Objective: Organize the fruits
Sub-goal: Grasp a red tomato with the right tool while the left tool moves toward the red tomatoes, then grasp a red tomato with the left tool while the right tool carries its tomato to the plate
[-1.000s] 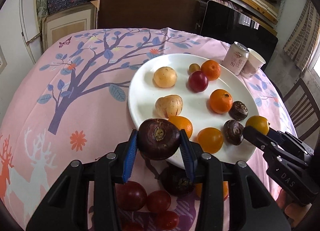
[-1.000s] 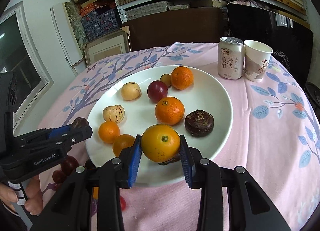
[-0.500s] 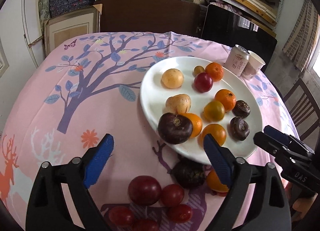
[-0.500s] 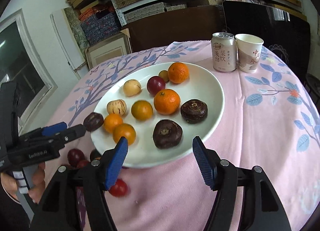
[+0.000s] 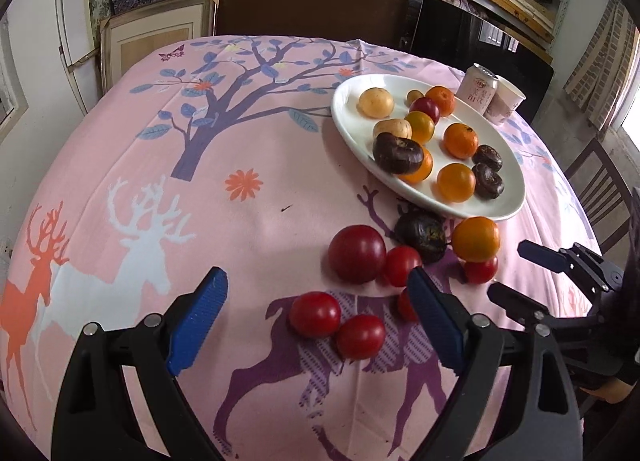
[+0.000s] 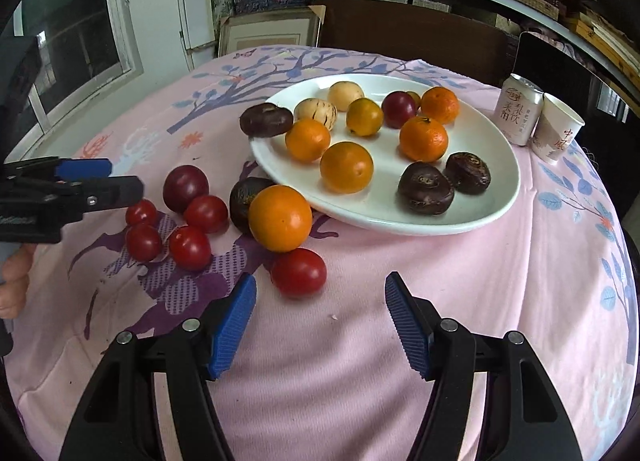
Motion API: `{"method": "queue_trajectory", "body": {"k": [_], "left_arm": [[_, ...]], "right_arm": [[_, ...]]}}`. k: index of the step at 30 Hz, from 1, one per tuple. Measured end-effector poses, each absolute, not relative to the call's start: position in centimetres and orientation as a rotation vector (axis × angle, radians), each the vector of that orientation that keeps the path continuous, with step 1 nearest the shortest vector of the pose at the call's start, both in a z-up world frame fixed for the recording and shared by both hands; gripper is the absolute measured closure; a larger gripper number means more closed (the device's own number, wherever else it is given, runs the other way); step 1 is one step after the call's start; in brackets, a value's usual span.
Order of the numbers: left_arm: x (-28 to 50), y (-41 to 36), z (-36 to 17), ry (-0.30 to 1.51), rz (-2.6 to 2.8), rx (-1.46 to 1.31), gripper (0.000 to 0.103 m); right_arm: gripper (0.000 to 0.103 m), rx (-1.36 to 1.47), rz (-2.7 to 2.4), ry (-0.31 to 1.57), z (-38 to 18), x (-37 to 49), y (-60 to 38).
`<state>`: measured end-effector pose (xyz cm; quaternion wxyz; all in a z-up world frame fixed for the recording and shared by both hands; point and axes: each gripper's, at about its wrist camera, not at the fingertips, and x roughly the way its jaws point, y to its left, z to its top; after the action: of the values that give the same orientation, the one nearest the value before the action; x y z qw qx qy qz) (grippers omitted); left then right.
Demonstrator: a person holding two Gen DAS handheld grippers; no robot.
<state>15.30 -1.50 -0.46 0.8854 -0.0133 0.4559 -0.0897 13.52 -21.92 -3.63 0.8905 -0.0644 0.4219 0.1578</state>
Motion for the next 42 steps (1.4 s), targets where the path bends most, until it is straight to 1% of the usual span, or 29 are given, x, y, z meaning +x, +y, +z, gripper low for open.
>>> {"method": "queue_trajectory", "body": {"k": [2, 3, 5, 6, 9, 16, 23, 24, 26, 30, 37, 40, 42], "left_arm": [[14.7, -1.0, -0.6, 0.946, -0.179, -0.012, 0.014], [14.3, -0.8, -0.7, 0.946, -0.178, -0.004, 0.014], [13.8, -0.3, -0.9, 0.951, -0.18, 0.008, 0.014], [13.6, -0.1, -1.1, 0.954, -0.179, 0.014, 0.014], [13.1, 0.2, -1.6, 0.963, -0.182, 0.031, 0.014], [12.7, -0.3, -3.0, 0.963, -0.213, 0.115, 0.014], [13.5, -0.7, -3.0, 0.943, -0.286, 0.103, 0.014], [13.6, -0.6, -3.0, 0.944, -0.295, 0.098, 0.015], [13.9, -0.1, -2.8, 0.958, -0.314, 0.078, 0.02], [13.5, 1.0, -2.3, 0.942, -0.318, 0.074, 0.02], [13.0, 0.2, -3.4, 0.939, -0.369, 0.208, 0.022], [13.1, -0.5, -3.2, 0.865, -0.401, 0.25, 0.021], [13.8, -0.6, -2.8, 0.853, -0.412, 0.232, 0.024]], "right_arm": [[0.038, -0.135, 0.328, 0.893, -4.4, 14.2, -21.2], [0.047, -0.143, 0.329, 0.907, -4.8, 14.5, -20.8], [0.061, -0.154, 0.327, 0.895, -5.0, 14.8, -20.3], [0.072, -0.152, 0.333, 0.896, -4.9, 14.8, -20.2], [0.072, -0.142, 0.333, 0.909, -4.7, 14.5, -20.2], [0.072, -0.116, 0.356, 0.885, -3.5, 10.9, -22.5], [0.072, -0.07, 0.36, 0.873, -2.9, 8.6, -24.3], [0.072, -0.062, 0.362, 0.87, -2.8, 8.4, -24.4], [0.072, -0.05, 0.365, 0.86, -2.5, 8.1, -24.5], [0.072, -0.043, 0.379, 0.852, -2.2, 7.6, -24.4], [0.072, -0.048, 0.395, 0.87, -2.7, 7.4, -23.7], [0.072, -0.043, 0.394, 0.874, -2.8, 7.3, -23.7], [0.072, -0.04, 0.393, 0.874, -2.8, 7.1, -23.8]]}}
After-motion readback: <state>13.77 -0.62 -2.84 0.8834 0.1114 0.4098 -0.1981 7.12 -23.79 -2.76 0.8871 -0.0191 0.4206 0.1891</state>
